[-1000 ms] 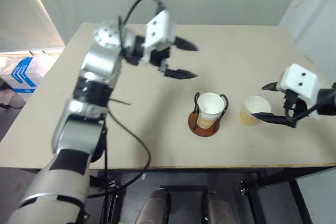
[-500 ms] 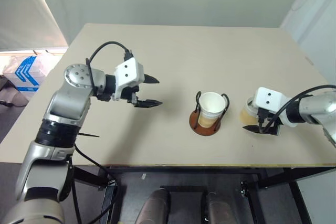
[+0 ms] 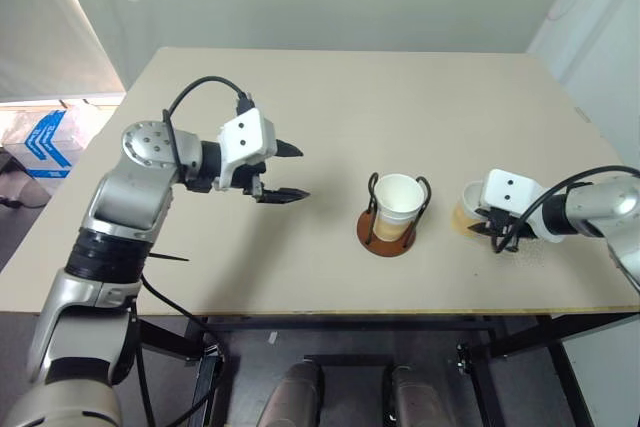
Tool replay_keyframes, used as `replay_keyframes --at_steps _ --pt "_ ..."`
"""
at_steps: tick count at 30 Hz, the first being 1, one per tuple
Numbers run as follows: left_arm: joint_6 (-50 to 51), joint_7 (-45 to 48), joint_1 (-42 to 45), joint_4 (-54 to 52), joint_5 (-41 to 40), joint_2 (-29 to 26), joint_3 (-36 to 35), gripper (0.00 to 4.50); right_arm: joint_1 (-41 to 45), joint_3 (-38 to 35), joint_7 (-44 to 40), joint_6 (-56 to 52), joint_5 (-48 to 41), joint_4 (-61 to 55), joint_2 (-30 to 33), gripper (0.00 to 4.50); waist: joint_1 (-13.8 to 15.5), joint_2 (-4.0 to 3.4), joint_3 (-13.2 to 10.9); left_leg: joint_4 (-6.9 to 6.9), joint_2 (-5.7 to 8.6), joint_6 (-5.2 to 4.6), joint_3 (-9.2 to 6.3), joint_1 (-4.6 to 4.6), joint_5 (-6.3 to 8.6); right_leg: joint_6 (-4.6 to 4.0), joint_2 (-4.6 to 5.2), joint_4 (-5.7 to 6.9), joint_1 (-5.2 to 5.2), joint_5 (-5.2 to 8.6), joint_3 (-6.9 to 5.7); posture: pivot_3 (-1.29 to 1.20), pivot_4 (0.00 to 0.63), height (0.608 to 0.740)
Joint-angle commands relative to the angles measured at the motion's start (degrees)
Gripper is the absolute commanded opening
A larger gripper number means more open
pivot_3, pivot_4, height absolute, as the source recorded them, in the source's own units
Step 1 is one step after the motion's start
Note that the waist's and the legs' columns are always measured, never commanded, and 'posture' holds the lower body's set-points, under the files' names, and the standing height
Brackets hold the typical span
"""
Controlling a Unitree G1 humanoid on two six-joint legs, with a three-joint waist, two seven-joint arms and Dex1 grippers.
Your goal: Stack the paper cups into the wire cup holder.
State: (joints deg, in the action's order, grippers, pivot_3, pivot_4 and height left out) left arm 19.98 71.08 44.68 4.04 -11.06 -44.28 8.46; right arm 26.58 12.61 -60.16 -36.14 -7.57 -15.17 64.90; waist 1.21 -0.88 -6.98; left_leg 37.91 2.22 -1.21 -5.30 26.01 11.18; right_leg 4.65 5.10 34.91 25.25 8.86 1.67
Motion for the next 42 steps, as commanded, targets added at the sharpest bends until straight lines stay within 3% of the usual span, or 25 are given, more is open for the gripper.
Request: replay_keyframes --at_steps 1,6,11,18,26,37,40,42 --pt "-1.2 0.0 1.5 -0.2 0.1 -0.1 -0.6 3.84 0.8 -2.0 -0.1 1.2 0.9 -1.2 -0.1 0.02 0.0 0.0 0.0 -0.01 0.0 0.01 0.0 0.0 0.01 -0.01 0.0 0.0 0.01 0.01 0.0 0.0 0.15 0.74" --pt "-3.2 0.6 0.8 0.7 1.4 -1.5 -0.6 3.84 3.2 -5.5 -2.5 2.9 0.4 -1.9 2.8 0.02 0.0 -0.03 0.0 -0.03 0.0 0.02 -0.01 0.03 0.03 -0.01 0.0 0.0 0.03 0.03 -0.01 0.0 0.15 0.74" --pt "2.1 5.4 0.3 -2.4 -5.9 -2.6 -3.6 3.84 18.9 -9.6 -10.8 -4.7 -10.6 -5.9 3.4 0.02 -0.4 -0.06 0.0 -0.2 0.04 0.06 0.01 0.06 0.0 -0.09 0.0 0.01 0.18 0.05 0.05 0.0 0.15 0.74" --pt "8.4 6.8 2.7 -2.5 -12.7 -2.6 -6.7 3.84 32.2 -4.4 -15.1 -9.6 -15.3 -9.0 -0.6 0.02 -0.4 0.18 0.1 -0.8 -0.04 0.32 -0.19 0.01 -0.15 -0.48 -0.06 0.05 0.38 0.38 -0.15 0.0 0.15 0.74" --pt "9.0 5.4 2.1 -3.2 -12.8 -2.7 -6.6 3.84 30.5 0.9 -16.1 -7.2 -13.3 -9.1 -3.6 0.02 -0.4 0.19 0.0 -0.82 -0.02 0.73 -0.18 0.06 -0.41 -0.45 -0.02 0.03 0.41 0.38 -0.15 0.0 0.15 0.74" --pt "8.8 4.6 1.0 -4.2 -12.6 -3.3 -6.5 3.84 27.4 5.5 -17.4 -1.4 -7.9 -6.3 -5.4 0.02 -0.5 0.19 0.0 -0.82 -0.03 0.33 -0.19 -0.01 -0.27 -0.51 -0.02 0.11 0.41 0.31 -0.16 0.0 0.15 0.74" --pt "8.3 4.4 0.9 -4.3 -12.2 -3.0 -6.0 3.84 28.5 7.2 -15.7 -1.2 -5.6 -4.9 -8.5 0.57 -0.6 0.19 0.0 -0.81 -0.03 0.3 -0.19 -0.03 -0.32 -0.55 -0.02 0.12 0.4 0.26 -0.16 0.0 0.15 0.74" --pt "8.3 4.3 0.8 -4.4 -12.1 -3.0 -5.8 3.84 29.5 6.9 -15.2 -2.0 -5.3 -4.4 -10.1 1.24 -0.6 0.19 0.0 -0.81 -0.04 0.29 -0.19 -0.03 -0.35 -0.56 -0.02 0.13 0.4 0.23 -0.16 0.0 0.15 0.74"
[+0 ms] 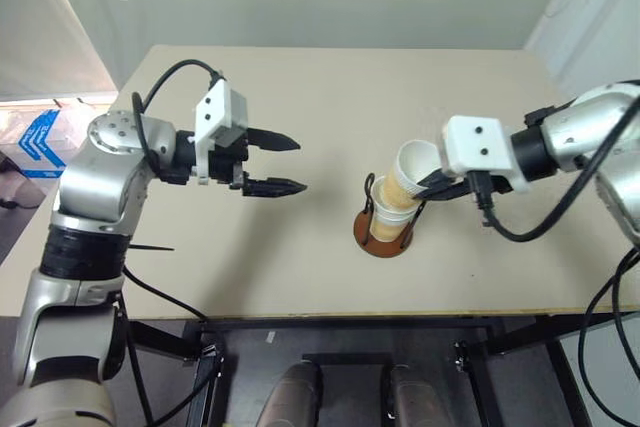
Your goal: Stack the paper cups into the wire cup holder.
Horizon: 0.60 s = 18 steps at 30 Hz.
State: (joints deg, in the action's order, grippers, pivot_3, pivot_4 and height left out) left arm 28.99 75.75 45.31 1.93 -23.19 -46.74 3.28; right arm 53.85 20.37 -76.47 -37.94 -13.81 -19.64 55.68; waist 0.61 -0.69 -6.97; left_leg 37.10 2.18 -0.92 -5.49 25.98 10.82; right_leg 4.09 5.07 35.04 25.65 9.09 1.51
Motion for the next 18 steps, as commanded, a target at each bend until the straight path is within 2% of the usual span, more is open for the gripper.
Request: replay_keyframes --at_steps 1,3,7,9,13,18 --pt "-0.7 -0.4 0.0 -2.4 0.1 -0.5 -0.6 3.84 2.6 -1.2 1.2 -0.6 0.9 0.2 -1.3 1.56 0.0 -0.01 0.0 0.0 0.0 0.01 0.0 0.0 -0.01 -0.01 0.0 0.01 0.0 -0.01 0.0 0.0 0.15 0.74" --pt "-0.8 -0.5 -0.1 -2.6 0.2 -0.5 -0.6 3.84 3.4 -2.5 2.1 -1.7 0.7 0.9 -2.2 2.27 0.0 0.0 0.0 0.0 0.0 0.01 0.0 0.02 -0.02 -0.01 0.0 -0.01 0.01 -0.01 -0.01 0.0 0.15 0.74" --pt "-0.8 -2.2 -0.5 -2.1 1.0 -0.5 -1.1 3.84 6.5 -10.6 8.5 -9.2 -2.7 4.7 -4.9 3.66 0.0 -0.01 0.0 -0.01 0.01 0.02 0.0 0.02 -0.01 -0.03 0.0 -0.02 0.01 -0.02 0.0 0.0 0.15 0.74" --pt "-0.7 -3.5 -1.0 -2.0 1.3 -0.5 -1.8 3.84 5.9 -14.5 11.3 -11.7 -3.4 5.7 -4.5 3.66 0.2 -0.01 0.0 -0.02 0.01 0.07 -0.01 0.04 -0.04 -0.04 0.0 -0.03 0.03 -0.02 -0.01 0.0 0.15 0.74" --pt "-0.3 -10.5 -1.6 0.1 1.7 1.3 -4.6 3.84 -2.9 -23.5 18.0 -15.1 -3.4 5.1 -2.5 3.66 0.8 0.05 0.0 -0.02 0.03 0.23 -0.08 0.03 -0.07 -0.07 0.01 -0.07 -0.08 -0.02 -0.05 0.0 0.15 0.74" --pt "-0.7 -16.5 -2.7 1.6 2.5 3.1 -6.3 3.84 -13.9 -28.6 25.8 -15.7 -1.8 4.0 -3.1 3.66 0.7 0.03 0.0 -0.02 0.03 0.64 0.01 -0.01 -0.24 -0.01 0.05 -0.03 -0.05 -0.04 -0.04 0.0 0.15 0.74"
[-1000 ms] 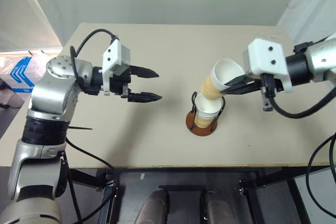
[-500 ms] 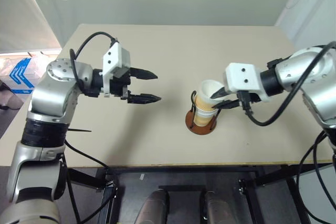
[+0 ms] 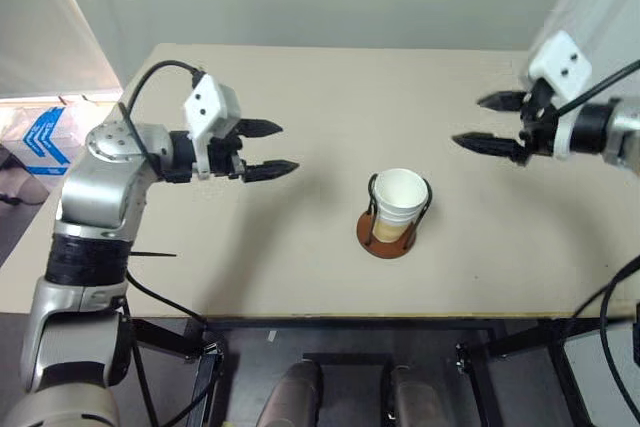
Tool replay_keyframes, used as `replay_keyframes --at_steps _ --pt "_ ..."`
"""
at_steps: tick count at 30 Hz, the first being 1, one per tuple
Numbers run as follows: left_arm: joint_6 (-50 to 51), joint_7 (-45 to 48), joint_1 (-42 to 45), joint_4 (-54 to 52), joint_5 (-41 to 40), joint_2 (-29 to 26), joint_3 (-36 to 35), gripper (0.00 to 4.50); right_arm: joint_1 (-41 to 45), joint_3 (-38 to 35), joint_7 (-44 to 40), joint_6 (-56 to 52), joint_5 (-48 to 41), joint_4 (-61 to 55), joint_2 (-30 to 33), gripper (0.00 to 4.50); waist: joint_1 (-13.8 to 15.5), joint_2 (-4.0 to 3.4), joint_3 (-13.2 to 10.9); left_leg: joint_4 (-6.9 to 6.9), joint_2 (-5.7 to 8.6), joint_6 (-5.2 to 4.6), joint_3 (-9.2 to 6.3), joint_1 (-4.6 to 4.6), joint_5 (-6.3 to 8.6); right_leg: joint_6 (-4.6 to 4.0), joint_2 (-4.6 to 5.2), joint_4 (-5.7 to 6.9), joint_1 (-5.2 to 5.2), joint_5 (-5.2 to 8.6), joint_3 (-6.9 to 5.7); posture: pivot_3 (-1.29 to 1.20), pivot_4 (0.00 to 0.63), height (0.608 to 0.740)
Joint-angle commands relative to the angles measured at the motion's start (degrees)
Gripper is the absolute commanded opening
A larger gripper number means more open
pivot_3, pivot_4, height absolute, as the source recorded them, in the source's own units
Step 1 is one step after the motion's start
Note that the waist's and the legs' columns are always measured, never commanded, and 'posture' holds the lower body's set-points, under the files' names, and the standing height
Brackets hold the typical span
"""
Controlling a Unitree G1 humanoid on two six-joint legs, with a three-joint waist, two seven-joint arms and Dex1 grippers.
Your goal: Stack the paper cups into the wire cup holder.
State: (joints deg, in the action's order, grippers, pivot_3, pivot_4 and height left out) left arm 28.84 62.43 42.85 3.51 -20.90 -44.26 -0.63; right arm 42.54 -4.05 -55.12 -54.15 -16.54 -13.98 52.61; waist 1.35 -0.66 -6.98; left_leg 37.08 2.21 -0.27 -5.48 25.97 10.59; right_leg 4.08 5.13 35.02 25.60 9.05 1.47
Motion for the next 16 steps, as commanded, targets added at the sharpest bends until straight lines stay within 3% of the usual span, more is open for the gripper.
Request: replay_keyframes --at_steps 1,8,16 --pt "-0.6 -4.6 -0.5 0.3 0.5 1.2 -2.7 3.84 -4.4 -5.0 6.5 0.7 1.2 -1.6 -0.7 3.66 0.0 0.0 0.0 -0.03 -0.01 0.02 0.01 -0.01 -0.01 0.07 0.0 0.01 0.0 -0.03 0.01 0.0 0.15 0.74" --pt "-0.4 -11.7 -3.3 -0.1 1.2 3.5 -4.4 3.84 -11.0 -9.5 17.0 -2.8 -0.1 -2.6 -8.1 3.66 -0.3 0.0 0.0 -0.03 -0.01 -0.37 0.06 -0.07 0.07 0.33 -0.02 -0.01 -0.01 -0.19 0.09 0.0 0.15 0.74" --pt "0.0 -14.5 -5.3 -2.3 1.1 3.9 -4.5 3.84 -9.5 -10.3 23.1 -3.2 -0.8 1.0 -12.9 3.66 -0.3 -0.01 0.0 -0.02 0.02 -0.53 0.05 -0.08 -0.1 0.24 -0.03 -0.04 -0.06 -0.41 0.11 0.0 0.15 0.74"
